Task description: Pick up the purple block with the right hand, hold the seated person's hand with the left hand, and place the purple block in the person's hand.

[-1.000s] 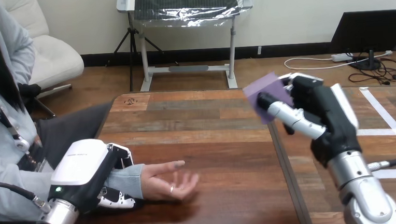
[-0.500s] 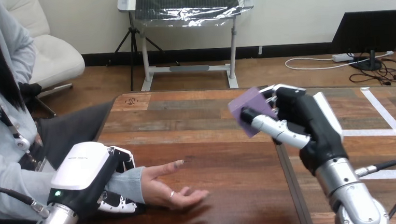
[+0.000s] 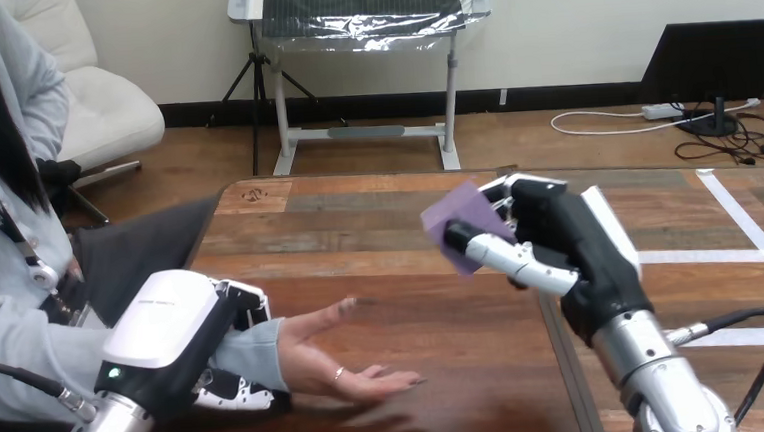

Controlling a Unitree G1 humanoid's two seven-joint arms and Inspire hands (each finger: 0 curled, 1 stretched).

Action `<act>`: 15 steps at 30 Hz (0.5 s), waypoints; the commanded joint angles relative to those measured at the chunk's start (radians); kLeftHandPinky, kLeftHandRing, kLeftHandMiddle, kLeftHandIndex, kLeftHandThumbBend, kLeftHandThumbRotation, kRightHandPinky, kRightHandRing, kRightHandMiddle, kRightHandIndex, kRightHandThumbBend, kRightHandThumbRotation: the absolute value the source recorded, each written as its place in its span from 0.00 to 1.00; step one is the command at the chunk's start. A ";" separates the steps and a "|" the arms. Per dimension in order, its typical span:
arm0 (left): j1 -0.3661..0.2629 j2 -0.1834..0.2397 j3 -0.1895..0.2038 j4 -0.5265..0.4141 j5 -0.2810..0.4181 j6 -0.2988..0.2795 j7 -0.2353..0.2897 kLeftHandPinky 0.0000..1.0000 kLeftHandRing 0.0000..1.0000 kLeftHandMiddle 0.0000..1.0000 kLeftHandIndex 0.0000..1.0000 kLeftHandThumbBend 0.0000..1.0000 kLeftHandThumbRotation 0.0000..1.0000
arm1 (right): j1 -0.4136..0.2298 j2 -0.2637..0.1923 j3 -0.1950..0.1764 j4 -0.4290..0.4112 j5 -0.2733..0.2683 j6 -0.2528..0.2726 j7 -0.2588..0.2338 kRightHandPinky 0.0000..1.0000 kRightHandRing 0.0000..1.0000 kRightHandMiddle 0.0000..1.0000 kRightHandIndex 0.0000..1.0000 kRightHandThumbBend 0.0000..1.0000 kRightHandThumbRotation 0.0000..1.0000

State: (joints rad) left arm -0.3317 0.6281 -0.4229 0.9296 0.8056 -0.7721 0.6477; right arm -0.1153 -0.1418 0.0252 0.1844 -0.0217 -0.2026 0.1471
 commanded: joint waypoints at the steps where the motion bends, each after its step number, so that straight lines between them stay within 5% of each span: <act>1: -0.054 0.006 0.049 -0.155 -0.039 -0.031 0.001 0.23 0.23 0.26 0.28 0.87 0.21 | -0.023 0.012 0.019 -0.006 0.000 -0.022 0.015 0.01 0.06 0.11 0.15 0.27 0.30; 15: -0.025 0.007 0.104 -0.299 -0.102 -0.025 -0.090 0.23 0.23 0.26 0.28 0.89 0.20 | 0.023 0.057 0.066 -0.064 0.002 0.035 0.031 0.01 0.05 0.10 0.14 0.27 0.32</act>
State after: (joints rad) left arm -0.3023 0.6301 -0.3858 0.7942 0.7687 -0.7719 0.5752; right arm -0.0739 -0.1084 0.0668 0.1835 -0.0172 -0.1687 0.1753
